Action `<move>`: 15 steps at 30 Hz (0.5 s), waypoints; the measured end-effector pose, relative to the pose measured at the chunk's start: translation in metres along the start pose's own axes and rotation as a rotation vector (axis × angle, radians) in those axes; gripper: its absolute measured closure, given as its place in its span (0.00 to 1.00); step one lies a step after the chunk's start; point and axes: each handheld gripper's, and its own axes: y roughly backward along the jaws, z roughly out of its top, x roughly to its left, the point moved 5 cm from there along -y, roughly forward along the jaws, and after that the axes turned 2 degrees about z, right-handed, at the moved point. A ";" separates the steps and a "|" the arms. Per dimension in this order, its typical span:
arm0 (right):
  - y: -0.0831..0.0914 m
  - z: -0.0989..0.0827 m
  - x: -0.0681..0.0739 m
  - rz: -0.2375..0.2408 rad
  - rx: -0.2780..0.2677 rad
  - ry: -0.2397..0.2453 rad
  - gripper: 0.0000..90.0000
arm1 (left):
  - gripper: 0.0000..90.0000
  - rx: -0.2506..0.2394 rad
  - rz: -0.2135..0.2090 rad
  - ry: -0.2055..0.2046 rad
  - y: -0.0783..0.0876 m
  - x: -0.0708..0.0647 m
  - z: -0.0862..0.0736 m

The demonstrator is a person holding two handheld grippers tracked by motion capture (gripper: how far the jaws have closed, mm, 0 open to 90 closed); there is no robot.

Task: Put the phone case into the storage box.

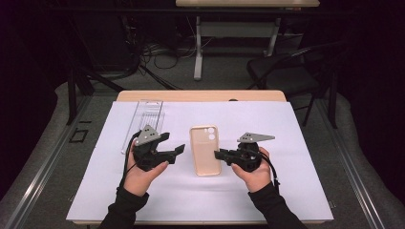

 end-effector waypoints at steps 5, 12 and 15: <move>-0.003 -0.003 0.003 -0.013 0.003 0.010 0.91 | 0.29 0.008 0.002 -0.020 0.001 -0.003 0.001; -0.009 -0.006 0.010 -0.028 -0.002 0.044 0.91 | 0.29 -0.001 0.052 -0.068 0.004 -0.007 0.004; -0.011 -0.008 0.013 -0.033 -0.006 0.056 0.91 | 0.30 -0.011 0.064 -0.089 0.004 -0.010 0.006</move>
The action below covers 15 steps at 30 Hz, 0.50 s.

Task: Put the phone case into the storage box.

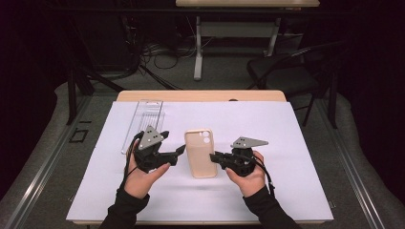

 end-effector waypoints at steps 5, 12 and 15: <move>-0.004 -0.003 0.005 -0.006 0.002 0.014 0.91 | 0.32 -0.001 0.017 -0.036 0.000 -0.004 0.001; -0.007 -0.005 0.010 -0.009 0.001 0.027 0.91 | 0.37 -0.001 0.037 -0.075 0.001 -0.006 0.002; -0.008 -0.006 0.012 -0.010 0.007 0.033 0.91 | 0.41 0.000 0.060 -0.099 0.001 -0.007 0.002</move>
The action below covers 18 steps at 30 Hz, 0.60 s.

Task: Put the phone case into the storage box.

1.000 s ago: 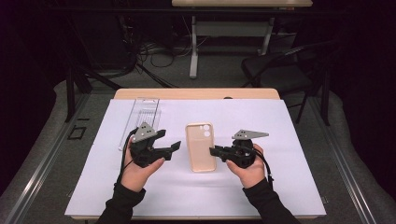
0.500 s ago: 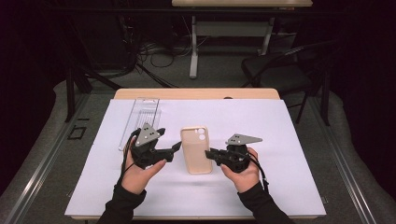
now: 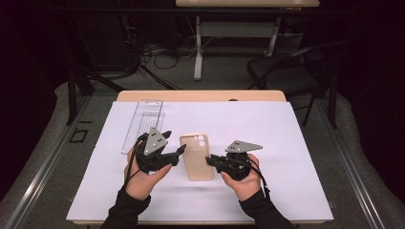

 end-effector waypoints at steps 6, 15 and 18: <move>-0.002 -0.001 0.003 -0.001 -0.004 0.009 0.91 | 0.49 0.025 0.025 -0.027 0.001 -0.001 -0.001; -0.003 -0.002 0.006 -0.001 0.003 0.019 0.91 | 0.54 0.047 0.064 -0.094 0.001 -0.005 0.000; -0.004 -0.002 0.007 -0.001 0.007 0.026 0.91 | 0.55 0.052 0.082 -0.120 0.001 -0.007 0.000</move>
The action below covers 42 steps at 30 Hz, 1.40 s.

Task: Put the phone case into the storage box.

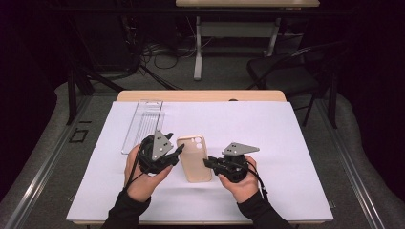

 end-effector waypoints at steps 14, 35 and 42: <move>-0.002 -0.001 0.004 0.002 0.007 0.017 0.91 | 0.69 0.025 0.049 -0.064 0.004 -0.003 0.002; -0.003 -0.001 0.007 0.013 0.008 0.033 0.91 | 0.80 0.039 0.016 -0.077 0.004 -0.002 0.001; -0.003 -0.001 0.008 0.013 0.010 0.038 0.91 | 0.82 0.048 0.015 -0.082 0.004 -0.002 0.001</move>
